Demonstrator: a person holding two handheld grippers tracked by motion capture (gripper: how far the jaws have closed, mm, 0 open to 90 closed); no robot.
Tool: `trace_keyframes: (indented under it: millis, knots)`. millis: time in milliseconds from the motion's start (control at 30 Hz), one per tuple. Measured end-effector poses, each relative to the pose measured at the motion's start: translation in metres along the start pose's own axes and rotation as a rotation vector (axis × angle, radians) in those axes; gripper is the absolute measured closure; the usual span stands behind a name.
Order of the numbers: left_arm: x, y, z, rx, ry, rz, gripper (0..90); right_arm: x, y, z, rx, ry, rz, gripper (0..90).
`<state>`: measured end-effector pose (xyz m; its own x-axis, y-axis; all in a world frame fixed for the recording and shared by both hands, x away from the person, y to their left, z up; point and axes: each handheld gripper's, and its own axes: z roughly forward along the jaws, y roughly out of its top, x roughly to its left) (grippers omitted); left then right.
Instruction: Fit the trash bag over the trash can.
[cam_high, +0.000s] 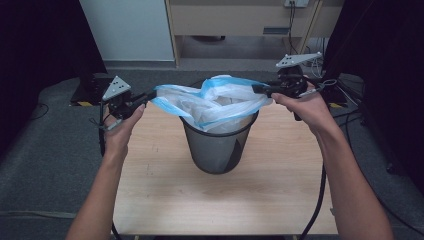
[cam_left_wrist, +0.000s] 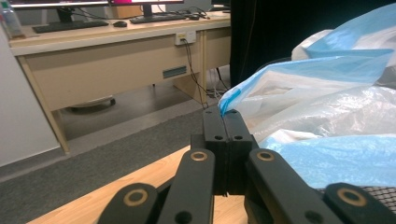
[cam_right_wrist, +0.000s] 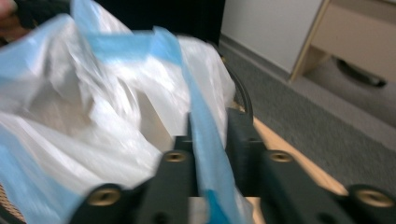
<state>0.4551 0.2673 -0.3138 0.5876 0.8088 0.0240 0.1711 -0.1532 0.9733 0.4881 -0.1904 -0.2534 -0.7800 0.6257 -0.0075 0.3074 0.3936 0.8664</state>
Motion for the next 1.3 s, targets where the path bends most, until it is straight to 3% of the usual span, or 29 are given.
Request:
trace_keyframes:
  millis: [33, 167, 267, 800, 867, 967, 1200, 1300]
  knots:
    - [0.001, 0.000, -0.002, 0.001, 0.005, -0.005, 90.0, -0.002, -0.002, 0.001, 0.009, -0.004, 0.001, 90.0]
    - [0.014, -0.002, -0.009, -0.012, 0.051, -0.029, 90.0, -0.008, -0.006, 0.003, 0.020, -0.040, 0.016, 90.0]
    - [0.018, -0.002, -0.009, -0.010, 0.060, -0.034, 90.0, -0.012, -0.007, 0.005, 0.018, -0.053, 0.030, 90.0]
    - [0.027, 0.011, 0.021, 0.023, 0.080, -0.038, 90.0, -0.053, -0.023, 0.030, -0.026, -0.163, 0.146, 90.0]
    - [0.027, 0.012, 0.027, 0.039, 0.079, -0.036, 90.0, -0.058, -0.025, 0.034, -0.011, -0.175, 0.158, 90.0]
    - [0.027, 0.009, 0.038, 0.079, 0.070, -0.028, 90.0, -0.064, -0.035, 0.044, 0.052, -0.186, 0.175, 90.0]
    - [0.023, 0.002, 0.055, 0.138, 0.058, -0.023, 90.0, -0.066, -0.049, 0.060, 0.156, -0.207, 0.176, 90.0]
    - [0.024, 0.000, 0.063, 0.154, 0.053, -0.034, 90.0, -0.067, -0.052, 0.063, 0.169, -0.205, 0.191, 90.0]
